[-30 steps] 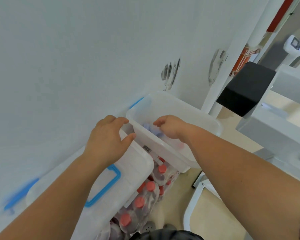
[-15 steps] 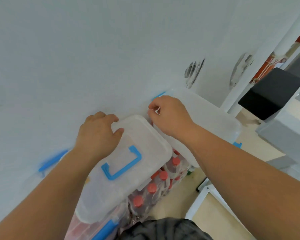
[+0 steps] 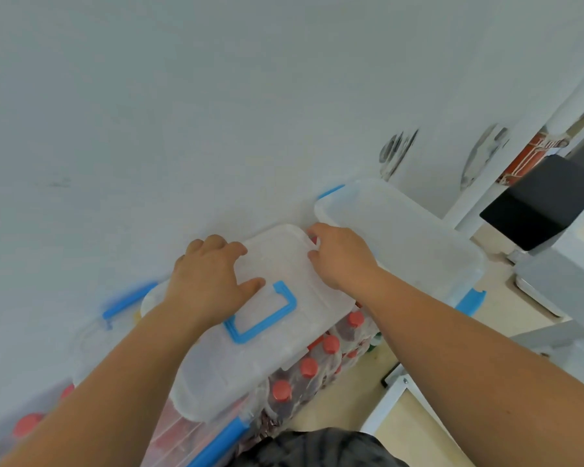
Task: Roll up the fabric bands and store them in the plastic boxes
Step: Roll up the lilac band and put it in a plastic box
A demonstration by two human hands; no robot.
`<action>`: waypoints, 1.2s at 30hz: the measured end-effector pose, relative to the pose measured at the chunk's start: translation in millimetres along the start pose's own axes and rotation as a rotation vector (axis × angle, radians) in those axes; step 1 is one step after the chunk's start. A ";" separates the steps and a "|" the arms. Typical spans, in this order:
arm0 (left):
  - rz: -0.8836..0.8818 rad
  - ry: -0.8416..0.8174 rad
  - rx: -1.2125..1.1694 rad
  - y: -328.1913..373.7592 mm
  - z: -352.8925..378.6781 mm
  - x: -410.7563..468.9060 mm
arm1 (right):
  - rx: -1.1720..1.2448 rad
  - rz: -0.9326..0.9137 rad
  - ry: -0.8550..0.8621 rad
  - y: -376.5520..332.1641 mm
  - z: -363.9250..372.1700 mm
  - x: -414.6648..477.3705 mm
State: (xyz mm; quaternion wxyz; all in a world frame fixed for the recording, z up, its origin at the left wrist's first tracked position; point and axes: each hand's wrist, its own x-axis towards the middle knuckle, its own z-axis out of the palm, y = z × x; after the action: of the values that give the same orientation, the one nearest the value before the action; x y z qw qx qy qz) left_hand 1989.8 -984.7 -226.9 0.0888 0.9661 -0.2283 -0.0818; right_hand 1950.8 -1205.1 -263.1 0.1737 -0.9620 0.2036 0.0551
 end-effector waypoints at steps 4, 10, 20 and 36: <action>-0.007 0.037 -0.044 -0.1 -5.9 1.5 | 0.043 -0.010 0.085 -11.0 -14.9 -15.1; 0.057 0.229 -0.099 7.7 -30.9 1.1 | -0.041 -0.078 0.219 -7.5 -70.0 -27.6; 0.195 0.360 -0.227 60.5 -40.3 25.0 | 0.150 0.295 0.412 92.4 -120.9 -52.9; 0.420 -0.092 -0.067 132.2 22.9 111.7 | 0.433 0.648 0.505 160.3 -75.5 -86.4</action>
State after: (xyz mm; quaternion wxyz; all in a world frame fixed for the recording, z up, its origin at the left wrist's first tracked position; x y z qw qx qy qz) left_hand 2027.5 -1155.0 -234.6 0.1253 0.8890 -0.4256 -0.1130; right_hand 1808.9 -1337.2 -227.3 0.2892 -0.7738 0.5363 -0.1733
